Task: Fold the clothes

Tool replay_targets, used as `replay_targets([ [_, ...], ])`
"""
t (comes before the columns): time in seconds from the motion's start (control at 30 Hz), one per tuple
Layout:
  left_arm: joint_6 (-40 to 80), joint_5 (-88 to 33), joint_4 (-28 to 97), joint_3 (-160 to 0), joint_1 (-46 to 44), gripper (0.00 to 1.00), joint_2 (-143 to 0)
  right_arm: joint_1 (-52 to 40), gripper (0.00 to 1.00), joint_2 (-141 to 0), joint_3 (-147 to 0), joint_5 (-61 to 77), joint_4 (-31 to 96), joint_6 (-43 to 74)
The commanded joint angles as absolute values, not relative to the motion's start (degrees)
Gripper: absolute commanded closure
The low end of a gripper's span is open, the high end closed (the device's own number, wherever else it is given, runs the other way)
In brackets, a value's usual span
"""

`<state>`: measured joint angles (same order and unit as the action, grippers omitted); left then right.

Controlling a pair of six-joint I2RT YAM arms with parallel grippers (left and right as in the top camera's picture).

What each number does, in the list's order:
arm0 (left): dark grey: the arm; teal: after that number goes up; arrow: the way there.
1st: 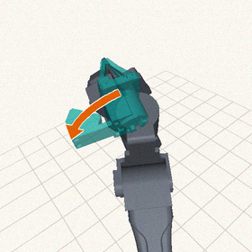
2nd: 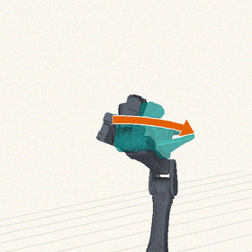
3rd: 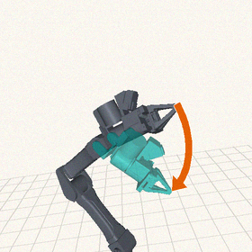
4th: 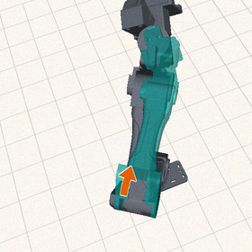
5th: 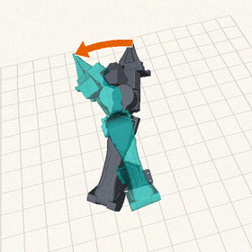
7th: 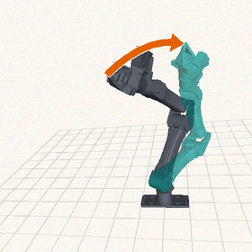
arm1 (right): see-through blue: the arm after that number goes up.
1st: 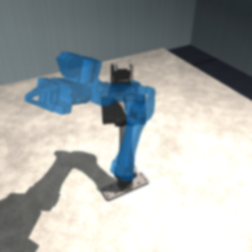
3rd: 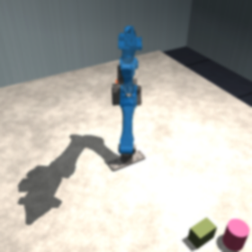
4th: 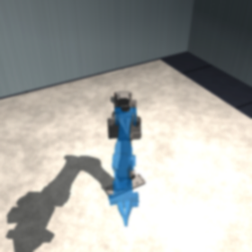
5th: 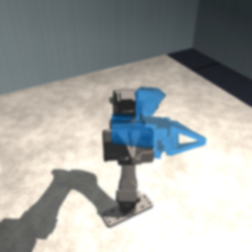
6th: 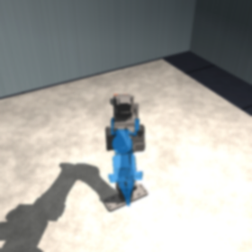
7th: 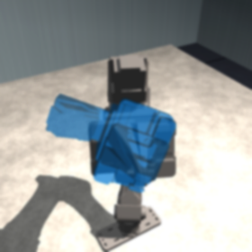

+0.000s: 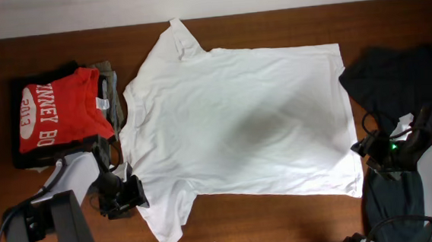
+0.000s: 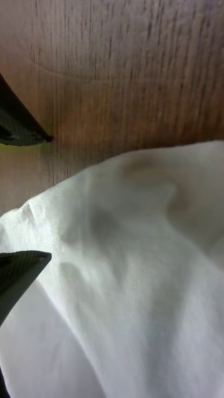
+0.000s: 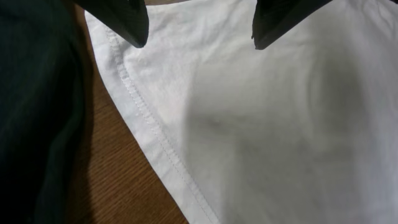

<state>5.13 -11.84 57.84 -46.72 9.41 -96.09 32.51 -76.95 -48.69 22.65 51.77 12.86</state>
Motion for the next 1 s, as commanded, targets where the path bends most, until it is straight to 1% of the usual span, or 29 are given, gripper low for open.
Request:
replay_targets([
  [0.0,5.39,-10.41,54.33,-46.04,9.61,0.68,-96.09,32.21,0.42,-76.27,-49.08,23.35,51.55,12.23],
  [0.03,5.39,-8.01,52.84,-46.04,9.61,0.82,-96.09,32.21,0.42,-76.27,-49.08,23.35,51.55,12.23],
  [0.07,5.39,-6.85,51.83,-46.04,9.61,0.89,-96.09,32.21,0.42,-76.27,-49.08,23.35,51.55,12.23],
  [0.1,5.61,-6.55,50.39,-46.04,9.61,0.86,-96.09,32.21,0.42,-76.27,-49.08,23.35,51.55,12.23],
  [0.13,6.72,-6.66,49.23,-46.04,9.50,0.70,-96.09,32.21,0.42,-76.27,-49.08,23.35,51.48,12.23],
  [0.17,7.09,-7.27,48.99,-46.00,9.10,0.69,-96.09,32.21,0.42,-76.27,-49.08,23.35,51.44,12.23],
  [0.2,7.07,-7.25,49.12,-46.00,8.12,0.70,-96.12,32.21,0.42,-76.27,-49.08,23.35,51.44,12.23],
  [0.23,7.09,-7.22,49.36,-45.87,6.42,0.78,-96.12,32.21,0.42,-76.27,-49.08,23.35,51.44,12.23],
  [0.3,7.09,-4.58,50.46,-45.87,4.38,1.00,-96.12,32.27,0.42,-76.27,-49.08,23.35,51.44,12.25],
  [0.37,7.03,-0.27,55.13,-48.25,5.82,1.00,-96.07,32.25,0.42,-76.27,-49.08,23.35,51.46,12.25],
  [0.4,7.07,2.63,58.94,-52.29,7.62,1.00,-96.05,32.25,0.42,-76.27,-49.08,23.35,51.42,12.25],
  [0.5,7.07,5.19,60.05,-60.29,9.52,1.00,-95.98,32.25,0.42,-76.27,-49.08,23.35,51.42,12.25],
  [0.53,7.07,6.79,59.68,-62.41,9.54,0.95,-95.98,32.25,0.41,-76.27,-49.08,23.35,51.42,12.25],
  [0.57,7.05,6.52,59.72,-63.35,9.54,0.77,-95.98,32.25,0.41,-76.27,-49.08,23.35,51.44,12.25],
  [0.6,7.03,6.48,60.27,-63.37,9.54,0.57,-95.98,32.25,0.38,-76.27,-49.08,23.33,51.66,12.23],
  [0.67,6.83,6.48,61.30,-63.37,9.54,0.51,-95.98,32.25,0.35,-76.29,-48.82,19.77,51.66,12.97],
  [0.7,6.83,6.28,62.33,-63.37,9.54,0.44,-95.98,32.25,0.29,-76.42,-48.38,17.76,52.14,14.46],
  [0.73,6.83,6.00,62.85,-63.37,9.54,0.43,-95.98,32.25,0.28,-76.62,-47.79,17.30,52.29,14.41],
  [0.83,6.83,0.23,64.23,-63.07,9.54,0.39,-95.98,32.25,0.29,-79.22,-43.22,17.87,54.87,15.29],
  [0.87,6.83,-1.87,64.47,-62.94,9.54,0.37,-95.98,32.25,0.32,-79.81,-40.97,18.35,54.85,15.29],
  [0.9,6.83,-2.50,64.51,-62.94,9.54,0.37,-95.98,32.25,0.33,-80.03,-39.35,19.55,54.63,15.29],
  [0.93,6.83,-2.63,64.25,-62.94,9.56,0.33,-95.98,32.18,0.41,-80.03,-36.21,23.18,53.54,15.27],
  [0.97,6.83,-2.72,63.72,-62.94,9.54,0.32,-95.98,32.10,0.43,-80.03,-34.15,25.17,53.12,15.22],
])
